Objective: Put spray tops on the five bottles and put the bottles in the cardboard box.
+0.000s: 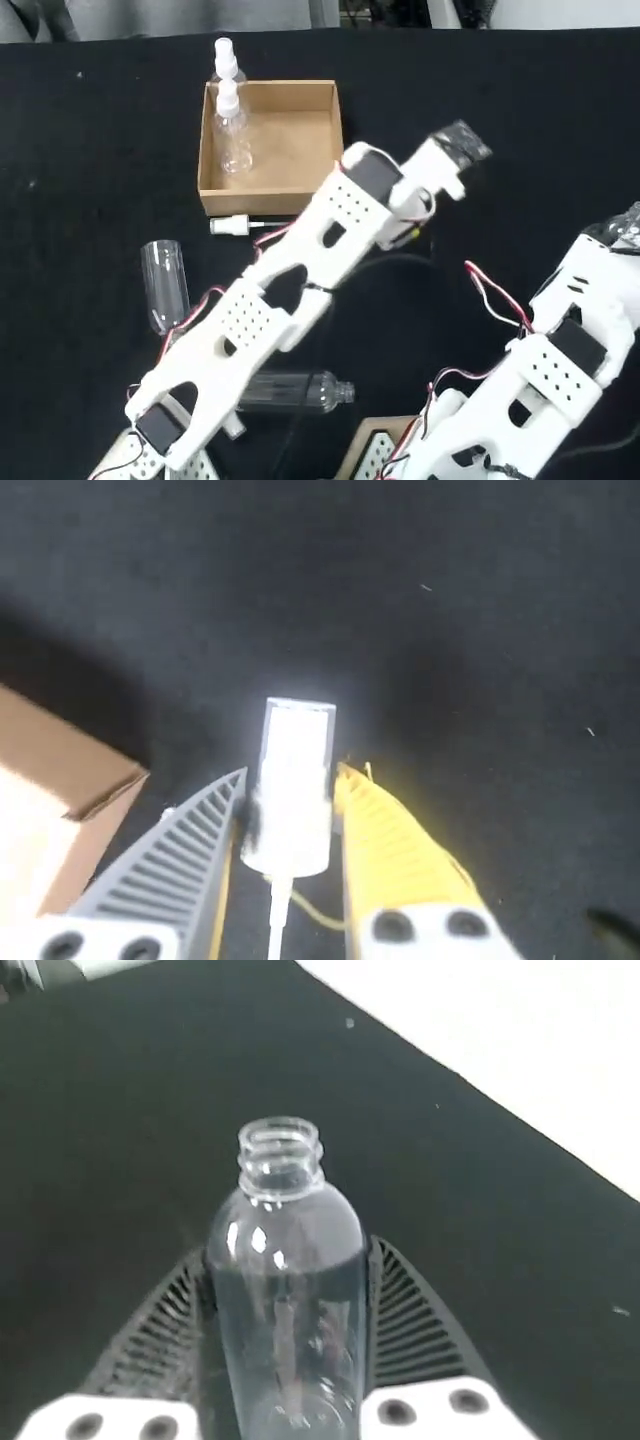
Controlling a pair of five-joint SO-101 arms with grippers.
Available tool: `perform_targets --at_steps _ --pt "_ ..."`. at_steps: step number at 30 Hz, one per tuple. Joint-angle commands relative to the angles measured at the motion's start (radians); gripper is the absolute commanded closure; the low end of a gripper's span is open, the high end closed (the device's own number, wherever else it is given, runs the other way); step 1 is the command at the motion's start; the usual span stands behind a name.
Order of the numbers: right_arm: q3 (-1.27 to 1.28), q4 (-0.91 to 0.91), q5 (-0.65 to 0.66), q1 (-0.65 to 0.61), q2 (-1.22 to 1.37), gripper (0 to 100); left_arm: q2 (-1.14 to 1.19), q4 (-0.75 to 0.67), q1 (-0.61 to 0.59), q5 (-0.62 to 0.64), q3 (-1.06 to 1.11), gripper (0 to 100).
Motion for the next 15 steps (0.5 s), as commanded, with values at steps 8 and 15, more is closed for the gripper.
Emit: perform_targets --at_steps 8,15 --pt "0.008 0.003 -0.008 -0.126 -0.047 98.7 -0.279 0.012 -0.12 0.118 -0.065 97" --pt "0.002 0.041 -0.008 -0.221 -0.047 98.8 -0.41 0.012 -0.185 0.166 -0.065 97"
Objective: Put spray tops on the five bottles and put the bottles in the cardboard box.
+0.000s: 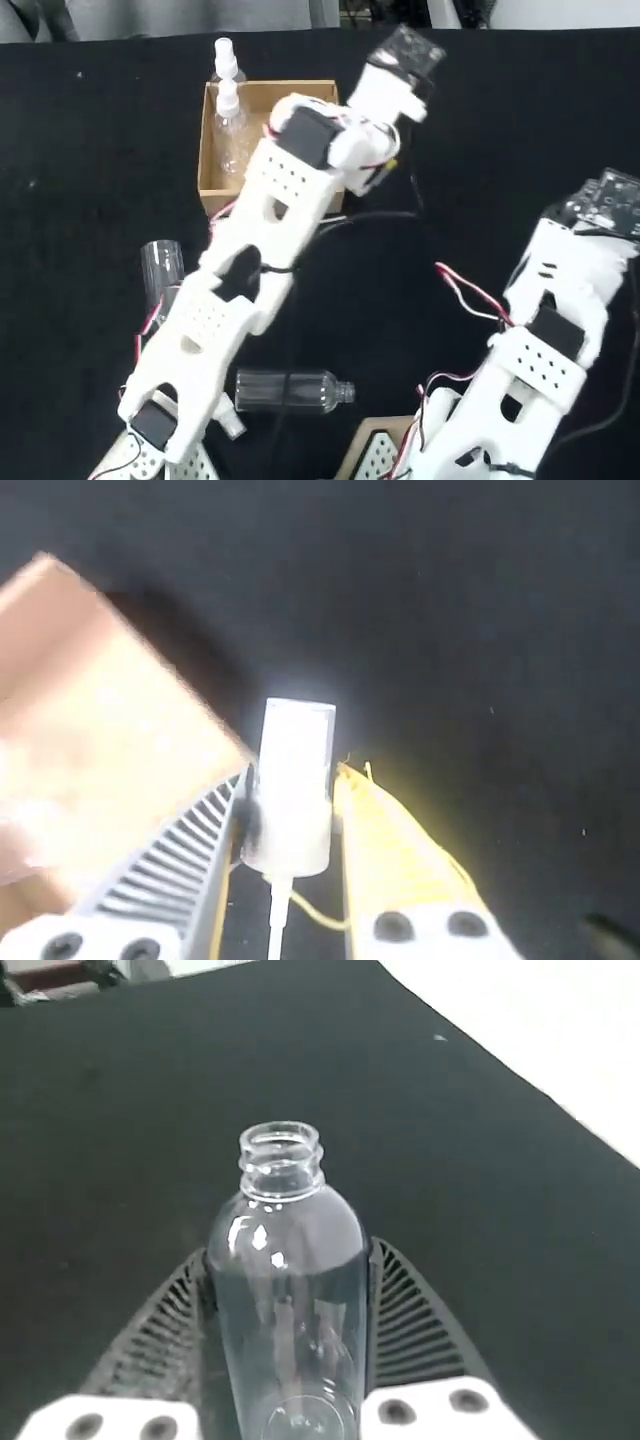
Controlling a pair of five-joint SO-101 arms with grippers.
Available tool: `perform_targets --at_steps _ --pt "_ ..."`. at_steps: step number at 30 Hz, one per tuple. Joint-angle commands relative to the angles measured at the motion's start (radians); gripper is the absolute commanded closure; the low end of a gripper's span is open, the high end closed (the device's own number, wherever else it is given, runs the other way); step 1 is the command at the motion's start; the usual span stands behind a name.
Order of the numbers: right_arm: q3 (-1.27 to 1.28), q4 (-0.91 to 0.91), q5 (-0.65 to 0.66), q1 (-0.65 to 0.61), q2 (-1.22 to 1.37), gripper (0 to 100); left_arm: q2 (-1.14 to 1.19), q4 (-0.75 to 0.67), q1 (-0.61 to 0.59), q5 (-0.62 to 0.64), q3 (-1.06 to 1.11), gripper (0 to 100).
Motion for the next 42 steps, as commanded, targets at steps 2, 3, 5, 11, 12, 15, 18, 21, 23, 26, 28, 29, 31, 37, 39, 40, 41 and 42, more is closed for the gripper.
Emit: perform_targets --at_steps 2,3,5,11,12,15,18,21,23,26,28,29,31,37,39,40,41,42 --pt "-0.015 0.046 -0.006 -0.081 -0.045 98.8 -0.178 0.005 -0.047 0.055 -0.047 97" --pt "-0.015 0.048 -0.005 -0.094 -0.045 98.8 -0.198 0.005 -0.053 0.057 -0.047 97" --pt "-0.015 0.048 -0.002 -0.11 -0.045 98.8 -0.238 0.005 -0.054 0.052 -0.047 97" --pt "-0.015 0.049 0.002 -0.147 -0.045 98.8 -0.345 0.005 -0.081 0.058 -0.047 97" --pt "-0.015 0.049 0.002 -0.157 -0.045 98.8 -0.365 0.005 -0.087 0.058 -0.047 97" --pt "-0.015 0.049 0.002 -0.184 -0.045 98.8 -0.433 0.005 -0.099 0.058 -0.047 97" --pt "-0.015 0.049 0.002 -0.215 -0.047 98.8 -0.511 0.005 -0.102 0.058 -0.047 97" --pt "-0.015 0.06 0.002 -0.241 -0.094 98.8 -0.572 0.005 -0.102 0.058 -0.024 97" --pt "-0.015 0.095 0.003 -0.258 -0.156 98.7 -0.612 0.005 -0.102 0.058 0.024 97" --pt "-0.012 0.14 0.003 -0.305 -0.265 98.7 -0.684 0.003 -0.102 0.058 0.096 97" --pt "-0.008 0.17 0.015 -0.339 -0.334 98.7 -0.732 0.003 -0.102 0.058 0.142 97" --pt "-0.007 0.181 0.034 -0.359 -0.363 98.7 -0.756 0.003 -0.102 0.06 0.159 97" --pt "-0.005 0.196 0.054 -0.397 -0.409 98.7 -0.799 0.002 -0.102 0.063 0.18 97" --pt "-0.007 0.196 0.055 -0.482 -0.44 98.7 -0.885 0.002 -0.102 0.118 0.193 97" --pt "-0.007 0.195 0.055 -0.511 -0.44 98.7 -0.904 0.002 -0.102 0.137 0.193 97" --pt "-0.007 0.195 0.055 -0.528 -0.44 98.7 -0.913 0.002 -0.102 0.146 0.193 97" --pt "-0.007 0.192 0.057 -0.546 -0.44 98.7 -0.922 0.002 -0.102 0.153 0.193 97" --pt "-0.01 0.19 0.057 -0.568 -0.44 98.7 -0.931 0.002 -0.104 0.163 0.193 97"
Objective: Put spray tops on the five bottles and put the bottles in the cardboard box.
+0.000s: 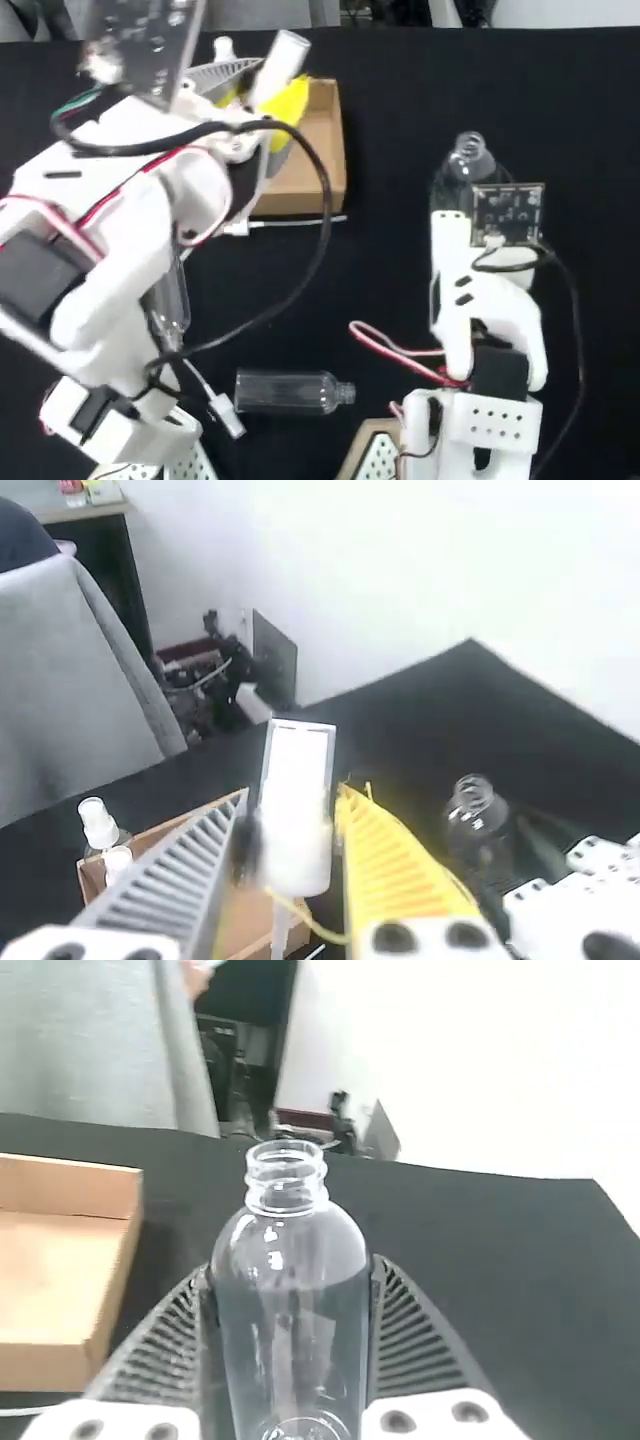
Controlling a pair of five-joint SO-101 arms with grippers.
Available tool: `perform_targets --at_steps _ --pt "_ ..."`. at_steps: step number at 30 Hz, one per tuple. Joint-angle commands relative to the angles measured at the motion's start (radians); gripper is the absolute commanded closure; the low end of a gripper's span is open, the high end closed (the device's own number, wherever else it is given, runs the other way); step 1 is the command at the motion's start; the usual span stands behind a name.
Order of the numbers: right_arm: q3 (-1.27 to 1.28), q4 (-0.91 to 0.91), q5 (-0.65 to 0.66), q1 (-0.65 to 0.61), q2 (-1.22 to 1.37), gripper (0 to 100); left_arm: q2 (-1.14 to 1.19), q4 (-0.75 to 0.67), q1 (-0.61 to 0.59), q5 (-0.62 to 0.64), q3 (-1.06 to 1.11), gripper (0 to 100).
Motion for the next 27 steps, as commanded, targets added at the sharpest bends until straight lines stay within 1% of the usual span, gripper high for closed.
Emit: perform_targets --at_steps 1,4,7,10,14,17,21,25,27 --pt "-0.013 -0.006 0.014 -0.084 -0.03 98.7 -0.066 0.002 -0.013 0.048 -0.004 97" --pt "-0.01 -0.048 0.014 -0.15 -0.03 98.7 -0.081 0.002 -0.067 0.084 -0.004 97" --pt "0.001 -0.097 0.012 -0.209 -0.03 98.7 -0.078 0.002 -0.088 0.098 -0.004 97" --pt "0.024 -0.133 0.005 -0.267 -0.03 98.7 -0.078 0.003 -0.09 0.1 -0.002 97" --pt "0.079 -0.129 0.005 -0.338 -0.041 98.7 -0.1 0.003 -0.09 0.103 0.001 97" --pt "0.12 -0.127 0.005 -0.364 -0.041 98.7 -0.153 0.003 -0.09 0.127 0.035 97" --pt "0.163 -0.127 0.003 -0.368 -0.041 98.7 -0.239 0.003 -0.09 0.158 0.157 97" --pt "0.173 -0.127 -0.064 -0.391 -0.042 98.7 -0.33 0.0 -0.09 0.173 0.236 97" --pt "0.173 -0.127 -0.074 -0.41 -0.042 98.7 -0.365 -0.002 -0.09 0.173 0.249 97"
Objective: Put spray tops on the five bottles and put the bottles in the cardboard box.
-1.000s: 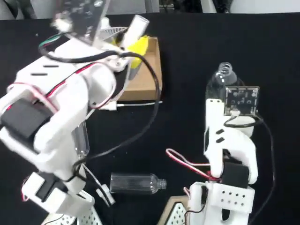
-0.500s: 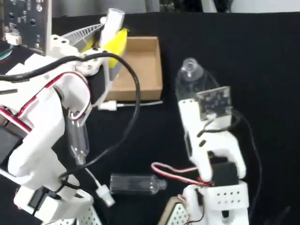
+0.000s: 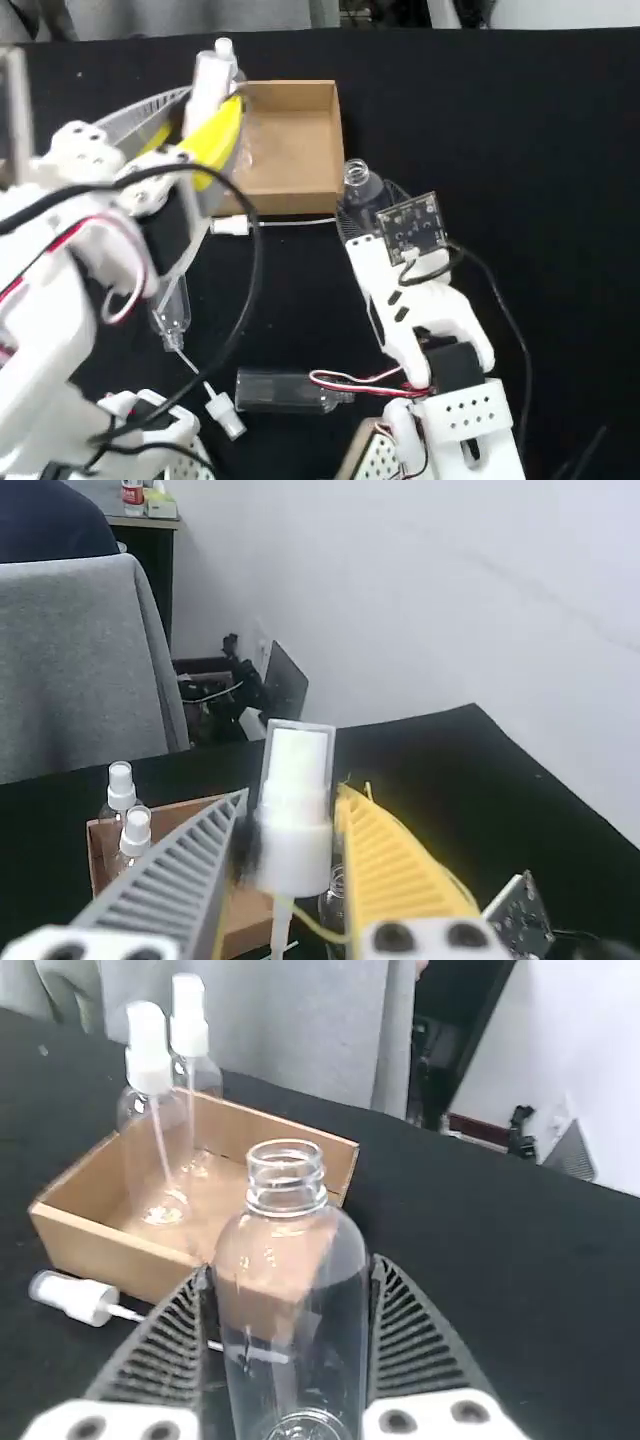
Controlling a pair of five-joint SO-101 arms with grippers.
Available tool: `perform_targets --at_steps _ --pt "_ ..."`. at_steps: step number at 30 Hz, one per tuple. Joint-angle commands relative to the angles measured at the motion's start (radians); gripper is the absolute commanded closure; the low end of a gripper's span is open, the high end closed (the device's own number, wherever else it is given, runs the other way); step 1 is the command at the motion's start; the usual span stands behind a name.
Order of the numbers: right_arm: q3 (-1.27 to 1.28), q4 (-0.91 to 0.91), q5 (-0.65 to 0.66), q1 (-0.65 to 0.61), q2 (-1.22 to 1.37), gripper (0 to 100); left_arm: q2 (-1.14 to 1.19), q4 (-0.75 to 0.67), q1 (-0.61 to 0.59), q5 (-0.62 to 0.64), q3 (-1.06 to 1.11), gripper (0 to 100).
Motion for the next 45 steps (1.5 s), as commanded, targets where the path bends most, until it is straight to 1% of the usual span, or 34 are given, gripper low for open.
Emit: perform_targets --at_steps 1,10,13,16,20,24,27,34,39,45 --pt "-0.01 -0.031 -0.031 -0.041 -0.033 98.7 -0.094 -0.002 -0.013 0.014 0.036 97" --pt "0.03 -0.031 -0.026 -0.161 -0.033 98.7 -0.124 0.003 -0.013 0.011 0.038 97" --pt "0.048 -0.035 -0.023 -0.183 -0.033 98.7 -0.13 0.005 -0.013 0.011 0.045 97" --pt "0.064 -0.037 -0.021 -0.195 -0.033 98.7 -0.192 0.005 -0.013 0.008 0.147 97" --pt "0.07 -0.037 -0.021 -0.193 -0.033 98.7 -0.341 -0.025 -0.013 0.005 0.326 97" --pt "0.07 -0.037 -0.021 -0.193 -0.033 98.7 -0.486 -0.135 -0.013 0.003 0.529 97" --pt "0.076 -0.037 -0.021 -0.193 -0.031 98.7 -0.594 -0.244 -0.013 0.003 0.71 97" --pt "0.088 -0.038 -0.025 -0.193 -0.031 98.7 -0.842 -0.565 -0.015 0.003 1.115 97" --pt "0.088 -0.038 -0.029 -0.199 -0.031 98.7 -0.968 -0.73 -0.015 0.003 1.305 97" --pt "0.127 -0.066 -0.02 -0.302 -0.031 98.7 -1.046 -0.888 -0.016 0.008 1.489 97"
